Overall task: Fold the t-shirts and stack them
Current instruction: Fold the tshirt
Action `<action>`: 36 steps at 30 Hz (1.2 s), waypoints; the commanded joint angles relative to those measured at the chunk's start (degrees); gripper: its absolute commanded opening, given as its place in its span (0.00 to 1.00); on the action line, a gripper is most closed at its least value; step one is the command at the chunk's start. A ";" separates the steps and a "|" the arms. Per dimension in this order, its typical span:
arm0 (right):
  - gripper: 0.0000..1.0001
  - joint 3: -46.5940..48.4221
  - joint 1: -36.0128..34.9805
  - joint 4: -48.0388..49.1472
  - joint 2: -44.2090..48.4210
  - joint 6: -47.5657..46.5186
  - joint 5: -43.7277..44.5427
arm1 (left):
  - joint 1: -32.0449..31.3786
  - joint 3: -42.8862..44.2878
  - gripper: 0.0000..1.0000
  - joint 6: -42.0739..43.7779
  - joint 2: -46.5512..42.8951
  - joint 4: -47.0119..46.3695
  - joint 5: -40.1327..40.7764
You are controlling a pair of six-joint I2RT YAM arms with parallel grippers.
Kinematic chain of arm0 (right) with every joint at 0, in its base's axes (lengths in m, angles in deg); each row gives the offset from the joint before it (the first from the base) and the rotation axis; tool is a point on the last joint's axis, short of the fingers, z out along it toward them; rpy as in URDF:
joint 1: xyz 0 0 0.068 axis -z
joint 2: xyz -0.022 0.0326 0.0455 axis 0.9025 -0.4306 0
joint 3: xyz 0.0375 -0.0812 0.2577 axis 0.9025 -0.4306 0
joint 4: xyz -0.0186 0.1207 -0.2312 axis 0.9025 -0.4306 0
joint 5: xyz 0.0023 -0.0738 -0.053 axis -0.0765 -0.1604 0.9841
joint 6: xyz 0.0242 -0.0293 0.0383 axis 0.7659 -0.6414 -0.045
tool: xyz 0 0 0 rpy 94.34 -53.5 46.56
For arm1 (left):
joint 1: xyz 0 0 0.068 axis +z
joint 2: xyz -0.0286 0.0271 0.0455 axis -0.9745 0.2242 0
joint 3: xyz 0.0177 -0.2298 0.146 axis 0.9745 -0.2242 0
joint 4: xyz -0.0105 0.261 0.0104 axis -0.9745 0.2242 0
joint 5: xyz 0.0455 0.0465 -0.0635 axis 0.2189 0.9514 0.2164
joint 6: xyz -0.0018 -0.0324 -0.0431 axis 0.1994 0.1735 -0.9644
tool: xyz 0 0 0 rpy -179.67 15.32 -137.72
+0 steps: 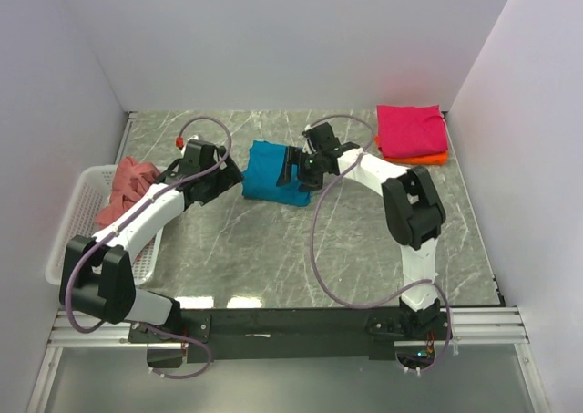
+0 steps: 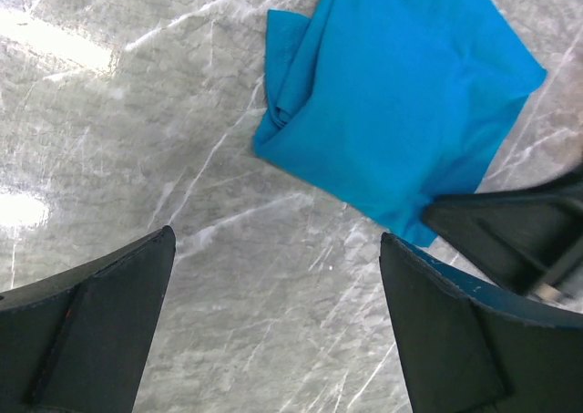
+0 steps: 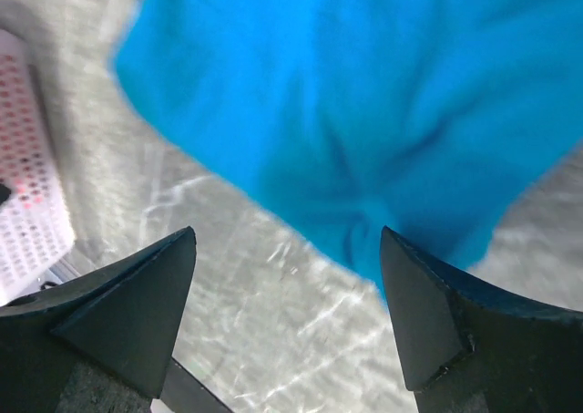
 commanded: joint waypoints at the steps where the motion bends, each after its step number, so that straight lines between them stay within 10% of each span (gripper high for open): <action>1: 0.88 2.32 0.19 -1.49 9.74 -2.29 5.35 | -0.31 -0.61 0.99 -0.60 -3.65 -0.94 1.22; 22: 0.88 3.55 -1.39 12.85 -10.81 7.65 -9.23 | -0.40 -1.49 0.99 -2.09 -4.18 -1.30 -0.45; 36: 0.93 8.65 -1.22 -4.27 5.18 -3.61 14.28 | -0.57 -3.07 0.99 -2.36 -7.43 -1.91 1.31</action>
